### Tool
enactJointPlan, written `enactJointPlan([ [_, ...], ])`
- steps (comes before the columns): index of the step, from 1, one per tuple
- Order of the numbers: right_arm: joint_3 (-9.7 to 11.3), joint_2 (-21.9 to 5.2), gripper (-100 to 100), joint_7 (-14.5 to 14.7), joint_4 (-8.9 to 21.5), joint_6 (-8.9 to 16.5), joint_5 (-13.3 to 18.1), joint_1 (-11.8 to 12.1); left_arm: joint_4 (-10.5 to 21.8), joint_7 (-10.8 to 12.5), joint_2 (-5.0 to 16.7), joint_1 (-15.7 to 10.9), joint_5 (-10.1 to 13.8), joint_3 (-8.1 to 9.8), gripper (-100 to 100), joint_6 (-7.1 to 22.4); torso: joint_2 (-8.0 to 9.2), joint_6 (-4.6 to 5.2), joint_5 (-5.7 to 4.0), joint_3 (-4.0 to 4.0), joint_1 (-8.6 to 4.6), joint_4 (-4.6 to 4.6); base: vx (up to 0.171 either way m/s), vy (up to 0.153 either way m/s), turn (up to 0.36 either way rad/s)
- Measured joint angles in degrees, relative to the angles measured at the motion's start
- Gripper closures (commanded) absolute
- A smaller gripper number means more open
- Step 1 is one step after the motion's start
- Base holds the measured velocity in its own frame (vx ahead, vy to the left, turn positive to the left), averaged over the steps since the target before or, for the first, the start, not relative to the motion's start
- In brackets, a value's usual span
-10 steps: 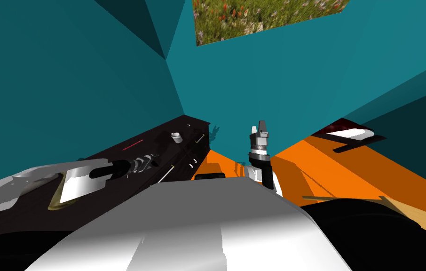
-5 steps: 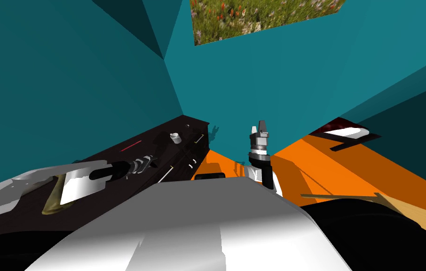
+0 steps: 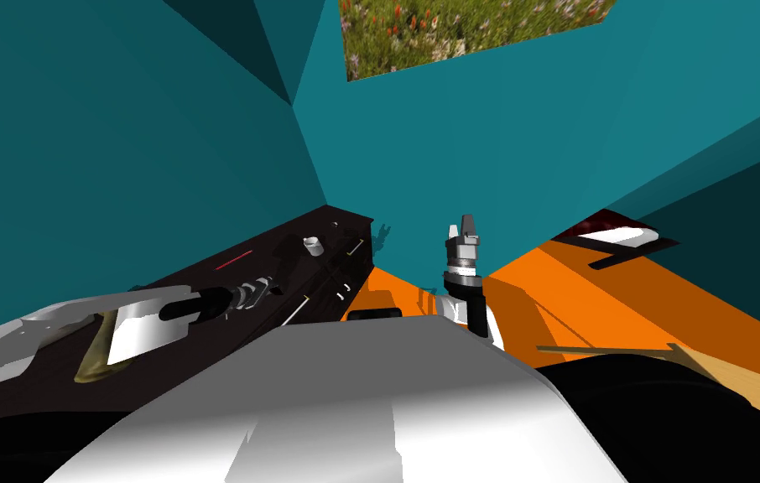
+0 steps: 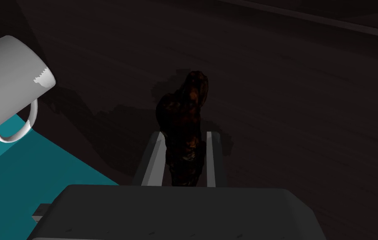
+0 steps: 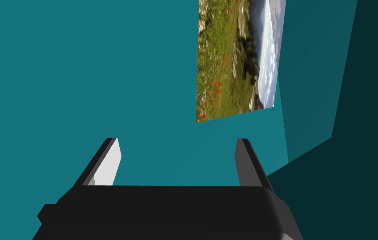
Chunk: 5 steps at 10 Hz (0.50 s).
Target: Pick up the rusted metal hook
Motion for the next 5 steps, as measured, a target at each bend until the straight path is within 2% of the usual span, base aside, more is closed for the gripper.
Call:
enactJointPlan([
  [1,0.0,0.0,0,0.0,0.0,0.0,0.0,0.0,-0.1,-2.3,0.4,-3.7,3.1,-2.60,100,0.2,0.02,-0.03,-0.01,0.02,0.03,0.02,-0.008,0.012,0.081],
  [3,0.0,0.0,0,0.0,0.0,0.0,0.0,0.0,-1.2,-0.1,2.0,-1.0,1.2,-0.12,100,0.1,0.06,-0.02,0.00,0.03,0.02,0.02,-0.009,0.012,0.072],
  [4,0.0,0.0,0,0.0,0.0,0.0,0.0,0.0,-2.0,-0.9,2.4,-2.1,2.6,-0.53,100,0.5,0.06,-0.05,0.00,0.04,0.03,0.02,-0.008,0.009,0.042],
  [5,0.0,0.0,0,0.0,0.0,0.0,0.0,0.0,-2.2,-0.8,3.1,-1.8,2.6,-0.19,100,0.5,0.06,-0.02,0.00,0.03,0.03,0.01,0.000,0.000,0.000],
])
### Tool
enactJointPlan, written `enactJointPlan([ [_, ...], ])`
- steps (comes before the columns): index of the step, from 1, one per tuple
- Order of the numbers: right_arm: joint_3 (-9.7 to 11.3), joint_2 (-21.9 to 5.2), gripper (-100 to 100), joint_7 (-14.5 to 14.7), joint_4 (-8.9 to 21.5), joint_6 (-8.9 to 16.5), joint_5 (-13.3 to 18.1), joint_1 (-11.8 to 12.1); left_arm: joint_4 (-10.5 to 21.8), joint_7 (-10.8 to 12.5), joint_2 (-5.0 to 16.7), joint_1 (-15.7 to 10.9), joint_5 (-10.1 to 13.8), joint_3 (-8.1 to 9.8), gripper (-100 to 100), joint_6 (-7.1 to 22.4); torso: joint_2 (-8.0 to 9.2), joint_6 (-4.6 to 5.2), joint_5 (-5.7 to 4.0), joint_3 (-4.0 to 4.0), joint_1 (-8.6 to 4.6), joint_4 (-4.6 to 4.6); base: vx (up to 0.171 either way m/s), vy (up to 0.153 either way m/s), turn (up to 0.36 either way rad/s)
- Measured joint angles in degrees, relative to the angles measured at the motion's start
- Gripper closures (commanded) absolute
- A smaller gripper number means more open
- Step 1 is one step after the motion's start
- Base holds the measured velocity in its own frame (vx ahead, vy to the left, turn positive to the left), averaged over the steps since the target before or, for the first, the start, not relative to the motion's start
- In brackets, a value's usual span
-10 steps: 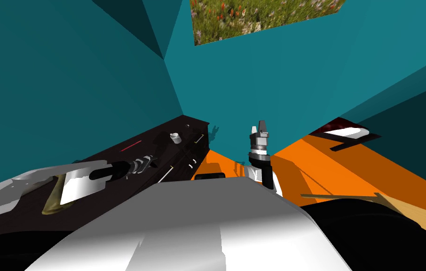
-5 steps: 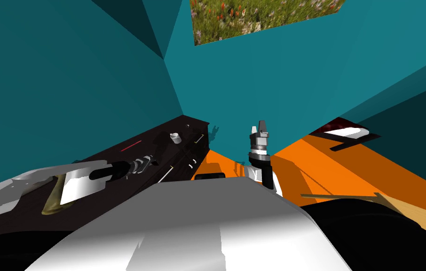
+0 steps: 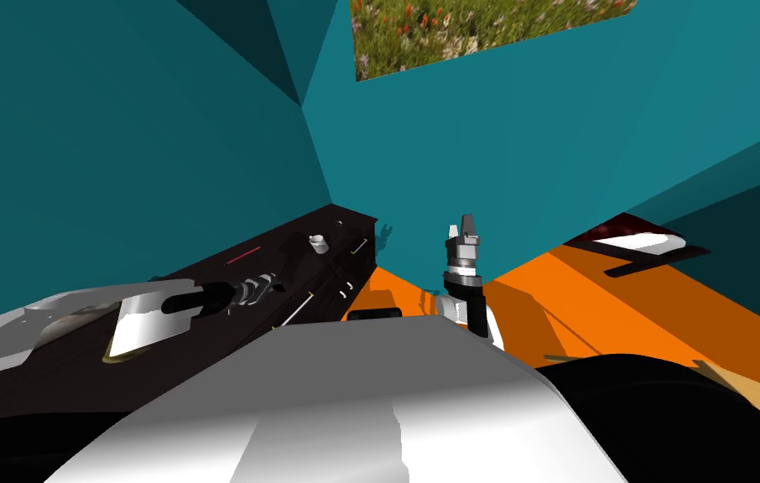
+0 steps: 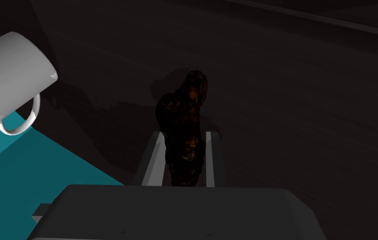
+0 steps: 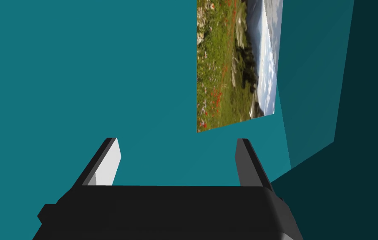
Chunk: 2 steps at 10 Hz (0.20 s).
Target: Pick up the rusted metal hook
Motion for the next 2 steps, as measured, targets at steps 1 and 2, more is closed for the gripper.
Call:
enactJointPlan([
  [1,0.0,0.0,0,0.0,0.0,0.0,0.0,0.0,-0.2,1.0,0.5,0.7,-0.7,0.51,100,-0.2,-0.02,0.02,0.00,-0.01,-0.03,0.00,0.000,0.000,0.000],
  [2,0.0,0.0,0,0.0,0.0,0.0,0.0,0.0,-0.2,1.3,0.5,0.7,-0.8,0.57,0,-0.2,-0.04,0.01,0.00,-0.02,-0.03,-0.01,0.000,0.000,0.000],
])
